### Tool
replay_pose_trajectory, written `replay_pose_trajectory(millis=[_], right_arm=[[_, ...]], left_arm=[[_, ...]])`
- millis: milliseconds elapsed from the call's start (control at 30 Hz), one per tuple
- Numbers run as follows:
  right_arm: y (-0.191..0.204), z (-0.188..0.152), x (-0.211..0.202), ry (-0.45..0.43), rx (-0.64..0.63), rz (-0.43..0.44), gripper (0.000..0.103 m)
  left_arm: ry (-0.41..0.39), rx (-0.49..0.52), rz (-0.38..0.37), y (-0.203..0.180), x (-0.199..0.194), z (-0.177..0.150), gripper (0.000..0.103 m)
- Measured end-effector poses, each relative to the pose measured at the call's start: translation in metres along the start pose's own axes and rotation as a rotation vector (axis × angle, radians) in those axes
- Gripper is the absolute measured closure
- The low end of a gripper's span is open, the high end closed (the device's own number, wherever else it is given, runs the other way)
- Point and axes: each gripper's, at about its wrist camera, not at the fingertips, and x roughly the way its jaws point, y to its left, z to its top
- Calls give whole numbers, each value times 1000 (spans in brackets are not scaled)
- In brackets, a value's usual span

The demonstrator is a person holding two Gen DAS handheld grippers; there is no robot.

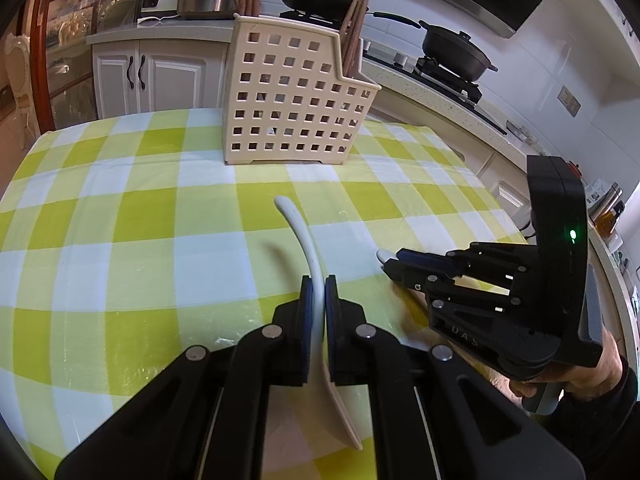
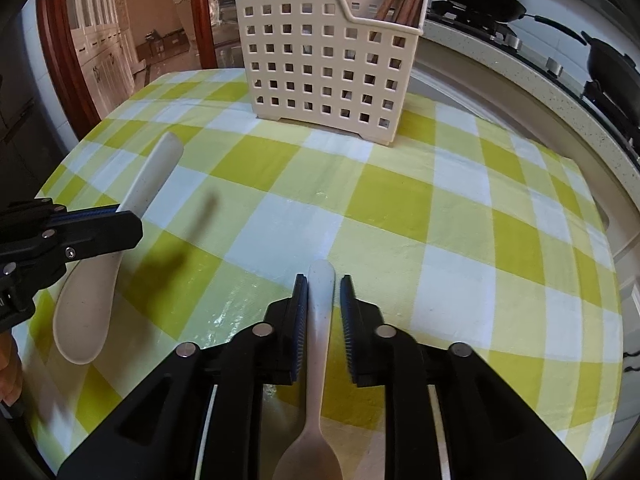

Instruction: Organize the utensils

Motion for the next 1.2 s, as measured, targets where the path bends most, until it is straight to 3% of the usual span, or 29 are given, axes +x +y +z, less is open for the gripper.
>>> replay_pose_trajectory(millis=[67,200,333,467,633,1200], right_arm=[[-2,1,-8,-35,2,-16,91],[-8,3,-25,-86,63,78,91],[-3,4,-33,-117,46,30,91],[0,6,-40,-128,41,42,91],[6,9,-54,-156,19,44,91],[5,7,-59,-153,31,45,90]], left_arm=[[-4,-2,-1,1,-2,0,97],[-5,-6,2,3,-3,1,97],[-22,-1,-2,0,-7,3,97],[-49,5,1,-1,-15,5,97],[-87,-14,-56,4,-27,13,97],[-72,-3,-49,1,-26,11,97]])
